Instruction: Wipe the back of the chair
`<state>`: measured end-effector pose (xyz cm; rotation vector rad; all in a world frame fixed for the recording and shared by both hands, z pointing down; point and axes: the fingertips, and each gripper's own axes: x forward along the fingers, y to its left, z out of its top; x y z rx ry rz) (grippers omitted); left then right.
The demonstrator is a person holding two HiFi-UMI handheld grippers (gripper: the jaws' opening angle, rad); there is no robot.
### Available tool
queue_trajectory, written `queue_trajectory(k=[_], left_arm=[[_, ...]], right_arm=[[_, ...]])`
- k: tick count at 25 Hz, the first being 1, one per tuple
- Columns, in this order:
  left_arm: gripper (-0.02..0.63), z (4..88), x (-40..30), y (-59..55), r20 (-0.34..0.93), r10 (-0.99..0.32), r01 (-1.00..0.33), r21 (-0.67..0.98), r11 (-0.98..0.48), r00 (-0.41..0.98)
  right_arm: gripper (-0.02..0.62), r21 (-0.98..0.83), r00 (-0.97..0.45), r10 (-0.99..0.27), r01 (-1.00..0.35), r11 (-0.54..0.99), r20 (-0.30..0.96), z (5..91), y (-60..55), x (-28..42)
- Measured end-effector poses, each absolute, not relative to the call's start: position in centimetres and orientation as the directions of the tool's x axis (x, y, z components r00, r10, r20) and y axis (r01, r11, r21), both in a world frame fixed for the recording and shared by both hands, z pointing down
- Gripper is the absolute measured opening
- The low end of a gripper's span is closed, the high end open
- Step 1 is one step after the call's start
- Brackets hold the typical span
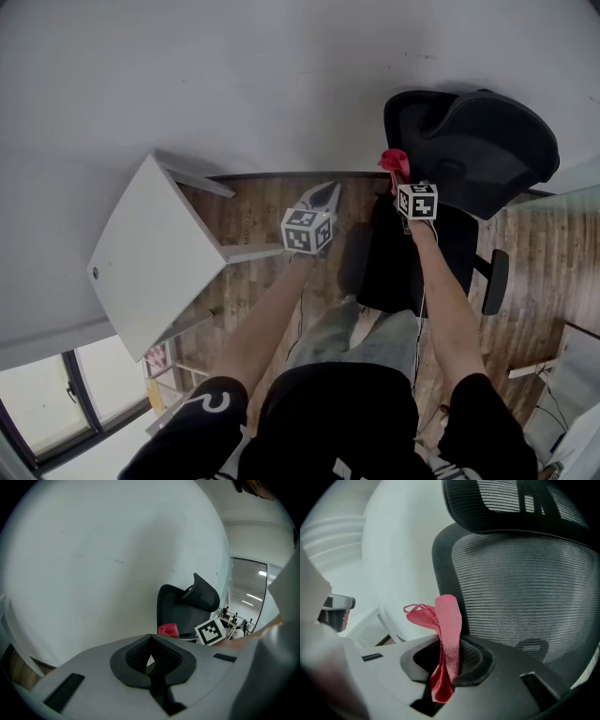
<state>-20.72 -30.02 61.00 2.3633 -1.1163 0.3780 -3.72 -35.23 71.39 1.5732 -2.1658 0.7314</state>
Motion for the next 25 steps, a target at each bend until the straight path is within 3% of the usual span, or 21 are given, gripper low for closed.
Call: queue_trajectory(k=[13,25], left_arm=[[0.023,61.3,-15.9,-29.4,0.458,-0.627,-0.774,0.310,-0.552,0.630],[0.023,61.4,-6.4,-28.3,0.450,-0.603,-0.751,0.344,-0.563,0.658]], right_arm=[[0.067,-0.199,-0.283,-0.778,-0.958,0.205,0.561,71.3,-35.2,2.6],[0.072,-0.193,-0.226,-0.798,-0.971,0.140,0.559,70.5,-33.0,13.0]])
